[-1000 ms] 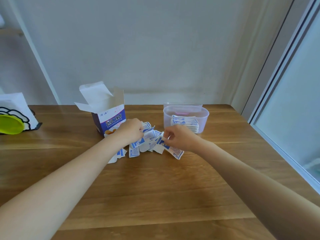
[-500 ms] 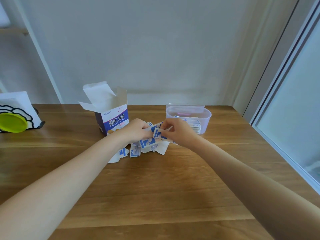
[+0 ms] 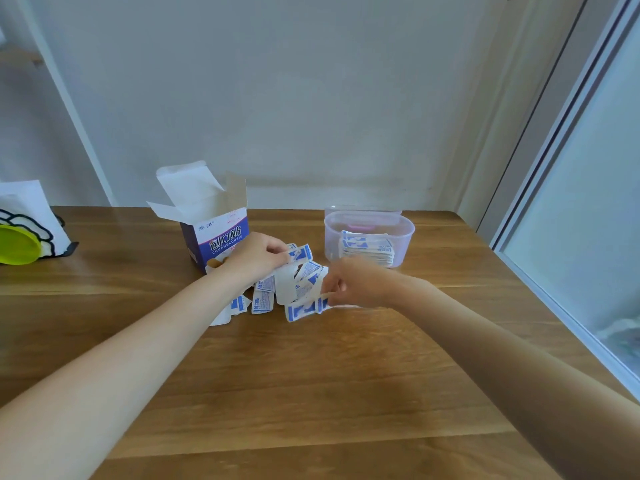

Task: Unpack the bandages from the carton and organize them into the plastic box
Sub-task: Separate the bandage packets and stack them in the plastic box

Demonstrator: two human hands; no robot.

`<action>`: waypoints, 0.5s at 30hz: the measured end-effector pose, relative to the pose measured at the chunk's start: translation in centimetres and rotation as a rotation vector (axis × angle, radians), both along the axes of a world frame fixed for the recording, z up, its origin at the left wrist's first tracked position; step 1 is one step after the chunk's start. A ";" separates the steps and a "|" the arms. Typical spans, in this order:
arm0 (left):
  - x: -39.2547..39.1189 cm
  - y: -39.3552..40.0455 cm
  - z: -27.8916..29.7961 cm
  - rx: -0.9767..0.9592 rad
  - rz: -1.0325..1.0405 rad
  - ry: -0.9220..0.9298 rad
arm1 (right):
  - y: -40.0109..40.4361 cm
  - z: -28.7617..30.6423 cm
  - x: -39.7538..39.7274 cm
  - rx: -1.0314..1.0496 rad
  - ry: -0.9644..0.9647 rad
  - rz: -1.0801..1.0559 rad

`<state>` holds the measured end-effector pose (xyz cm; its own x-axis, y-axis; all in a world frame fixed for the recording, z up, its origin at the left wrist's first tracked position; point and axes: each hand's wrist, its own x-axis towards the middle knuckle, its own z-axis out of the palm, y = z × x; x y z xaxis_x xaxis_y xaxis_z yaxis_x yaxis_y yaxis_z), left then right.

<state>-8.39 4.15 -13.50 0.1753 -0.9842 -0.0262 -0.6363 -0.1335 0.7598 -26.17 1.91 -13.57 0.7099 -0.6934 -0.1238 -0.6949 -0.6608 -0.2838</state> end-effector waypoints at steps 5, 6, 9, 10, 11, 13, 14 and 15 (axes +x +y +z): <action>-0.3 0.1 0.1 -0.061 0.047 0.207 | -0.6 0.8 0.1 0.175 -0.620 -0.425; -0.6 0.2 0.2 -0.057 0.045 0.285 | -0.6 1.1 0.2 0.256 -0.719 -0.484; -1.9 0.5 0.2 -0.043 -0.025 0.434 | -0.2 1.0 0.7 0.268 -0.667 -0.492; -2.3 0.6 0.3 -0.031 -0.057 0.462 | -0.1 0.8 0.8 0.247 -0.646 -0.495; -2.6 0.7 0.5 -0.011 -0.097 0.477 | -0.1 0.8 0.7 0.223 -0.639 -0.498; -2.9 0.9 0.7 0.027 -0.172 0.453 | -0.2 1.2 0.4 0.101 -0.609 -0.496; -2.9 0.9 0.8 0.033 -0.187 0.420 | -0.2 1.4 0.0 0.006 -0.569 -0.476; -2.9 0.7 0.8 0.028 -0.178 0.379 | -0.2 1.7 -0.5 -0.072 -0.522 -0.441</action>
